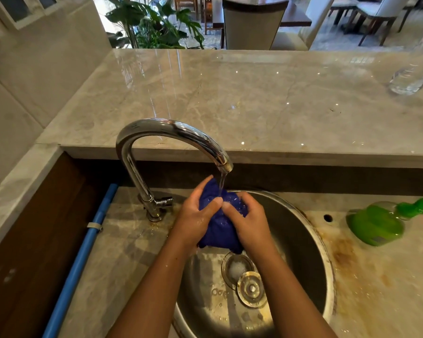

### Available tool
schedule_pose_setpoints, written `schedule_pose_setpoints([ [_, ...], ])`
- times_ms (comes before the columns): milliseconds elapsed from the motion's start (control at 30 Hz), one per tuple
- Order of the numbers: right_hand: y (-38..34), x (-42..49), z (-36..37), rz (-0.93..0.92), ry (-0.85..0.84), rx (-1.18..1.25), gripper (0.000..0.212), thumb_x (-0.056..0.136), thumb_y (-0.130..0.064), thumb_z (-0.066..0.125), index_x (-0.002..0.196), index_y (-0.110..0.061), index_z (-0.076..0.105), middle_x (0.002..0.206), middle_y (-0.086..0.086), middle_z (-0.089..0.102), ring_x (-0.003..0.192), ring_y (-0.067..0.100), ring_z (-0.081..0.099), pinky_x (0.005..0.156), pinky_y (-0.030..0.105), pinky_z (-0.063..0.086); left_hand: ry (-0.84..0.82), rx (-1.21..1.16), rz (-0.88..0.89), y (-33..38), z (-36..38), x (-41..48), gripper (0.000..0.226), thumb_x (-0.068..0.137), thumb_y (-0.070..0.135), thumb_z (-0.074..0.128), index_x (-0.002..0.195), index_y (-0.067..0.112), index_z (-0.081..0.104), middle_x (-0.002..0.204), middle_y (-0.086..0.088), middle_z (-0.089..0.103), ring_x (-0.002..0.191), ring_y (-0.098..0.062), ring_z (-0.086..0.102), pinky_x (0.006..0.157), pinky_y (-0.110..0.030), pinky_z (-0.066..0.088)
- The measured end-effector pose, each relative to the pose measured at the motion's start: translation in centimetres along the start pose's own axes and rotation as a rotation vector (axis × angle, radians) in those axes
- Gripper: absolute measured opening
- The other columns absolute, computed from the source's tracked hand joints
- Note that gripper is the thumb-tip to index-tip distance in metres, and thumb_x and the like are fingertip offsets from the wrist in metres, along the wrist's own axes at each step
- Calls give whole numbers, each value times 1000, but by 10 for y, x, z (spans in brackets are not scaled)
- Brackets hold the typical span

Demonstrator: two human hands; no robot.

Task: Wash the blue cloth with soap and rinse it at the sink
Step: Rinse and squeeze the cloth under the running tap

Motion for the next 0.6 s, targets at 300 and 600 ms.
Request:
schedule_pose_setpoints([
  [300,-10,8,-9,0,6,-67,6,93,-27,65,96,-22,64,92,0,69,86,18,67,81,42,57,120,-83,-73,-5,11,-5,14,96,33,60,101,23,69,105,-11,73,99,-34,70,89,-57,56],
  [600,13,-21,35,646,-69,678,45,91,-60,53,121,-29,64,116,5,73,102,25,70,79,42,59,280,-64,35,-1,27,-4,8,95,25,62,103,27,62,105,-5,68,97,-27,68,82,-42,59],
])
Point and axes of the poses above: each hand's wrist, its own x-axis towards the middle knuckle, its own z-axis out of the palm, y = z × x, the point moved 2 cm from there along x, towards the middle knuckle
